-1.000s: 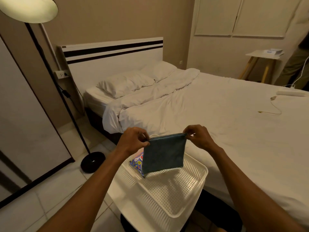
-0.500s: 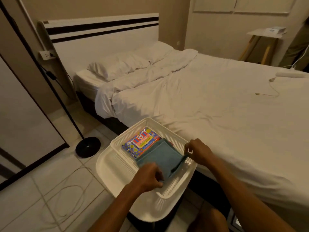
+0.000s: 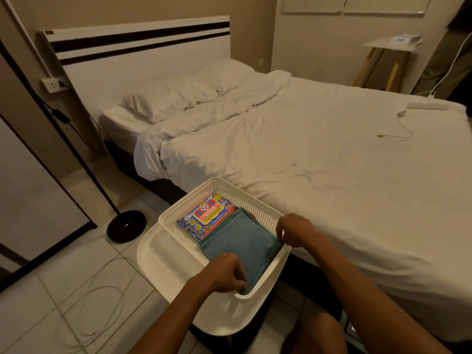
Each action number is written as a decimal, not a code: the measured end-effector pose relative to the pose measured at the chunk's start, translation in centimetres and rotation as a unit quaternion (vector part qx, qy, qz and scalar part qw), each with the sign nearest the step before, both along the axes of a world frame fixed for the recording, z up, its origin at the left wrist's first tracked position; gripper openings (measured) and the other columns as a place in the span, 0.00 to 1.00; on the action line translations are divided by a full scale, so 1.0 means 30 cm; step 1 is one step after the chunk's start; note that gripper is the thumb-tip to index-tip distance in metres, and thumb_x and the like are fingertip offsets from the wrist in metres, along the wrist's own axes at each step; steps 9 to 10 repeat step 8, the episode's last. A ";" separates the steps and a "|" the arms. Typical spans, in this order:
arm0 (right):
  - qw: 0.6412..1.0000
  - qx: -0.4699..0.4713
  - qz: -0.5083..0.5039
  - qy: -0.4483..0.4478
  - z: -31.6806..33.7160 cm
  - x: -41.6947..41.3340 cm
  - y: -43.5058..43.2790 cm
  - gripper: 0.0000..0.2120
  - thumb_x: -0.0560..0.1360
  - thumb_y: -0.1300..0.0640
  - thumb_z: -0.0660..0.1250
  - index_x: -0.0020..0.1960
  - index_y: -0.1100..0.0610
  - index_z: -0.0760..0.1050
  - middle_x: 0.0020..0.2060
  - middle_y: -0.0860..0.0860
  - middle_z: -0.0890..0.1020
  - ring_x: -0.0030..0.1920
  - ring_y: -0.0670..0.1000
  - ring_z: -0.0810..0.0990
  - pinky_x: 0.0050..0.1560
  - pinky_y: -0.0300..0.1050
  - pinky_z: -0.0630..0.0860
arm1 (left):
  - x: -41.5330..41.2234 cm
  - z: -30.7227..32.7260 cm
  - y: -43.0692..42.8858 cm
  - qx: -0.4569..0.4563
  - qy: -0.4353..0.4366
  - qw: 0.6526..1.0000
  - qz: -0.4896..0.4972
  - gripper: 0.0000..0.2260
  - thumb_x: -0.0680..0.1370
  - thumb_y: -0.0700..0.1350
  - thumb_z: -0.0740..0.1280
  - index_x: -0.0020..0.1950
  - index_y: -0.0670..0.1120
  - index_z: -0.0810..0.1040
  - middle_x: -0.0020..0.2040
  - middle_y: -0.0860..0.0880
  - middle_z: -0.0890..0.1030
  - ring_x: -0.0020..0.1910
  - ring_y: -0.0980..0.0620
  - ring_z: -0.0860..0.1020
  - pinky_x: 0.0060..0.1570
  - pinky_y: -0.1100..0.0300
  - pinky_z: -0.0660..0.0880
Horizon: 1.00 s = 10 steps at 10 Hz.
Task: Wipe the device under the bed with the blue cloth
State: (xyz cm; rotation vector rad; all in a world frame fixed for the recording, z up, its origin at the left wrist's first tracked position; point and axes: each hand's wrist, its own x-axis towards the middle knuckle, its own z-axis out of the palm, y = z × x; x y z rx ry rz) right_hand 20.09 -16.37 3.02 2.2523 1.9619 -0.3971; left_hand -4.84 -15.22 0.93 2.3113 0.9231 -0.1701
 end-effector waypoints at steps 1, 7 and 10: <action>1.000 0.002 -0.009 0.010 0.000 -0.011 -0.010 0.11 0.72 0.59 0.67 0.51 0.51 0.85 0.55 0.55 0.83 0.53 0.58 0.82 0.53 0.49 0.80 | -0.021 -0.003 0.026 0.027 -0.011 0.999 0.030 0.07 0.71 0.48 0.71 0.47 0.49 0.87 0.43 0.53 0.87 0.42 0.58 0.83 0.47 0.60 0.79; 0.992 0.098 0.025 -0.075 0.015 -0.070 -0.139 0.13 0.76 0.59 0.61 0.55 0.55 0.82 0.55 0.55 0.81 0.59 0.59 0.76 0.58 0.50 0.69 | 0.038 0.010 -0.042 -0.026 0.054 0.998 -0.025 0.10 0.72 0.37 0.64 0.47 0.40 0.84 0.45 0.42 0.85 0.46 0.51 0.82 0.42 0.63 0.72; 0.991 0.133 -0.022 -0.010 0.008 -0.030 -0.182 0.15 0.78 0.57 0.61 0.61 0.51 0.81 0.59 0.54 0.79 0.61 0.58 0.75 0.60 0.50 0.70 | 0.039 0.007 -0.030 -0.053 0.044 0.998 -0.012 0.13 0.73 0.35 0.65 0.53 0.42 0.85 0.54 0.46 0.85 0.56 0.50 0.82 0.53 0.59 0.76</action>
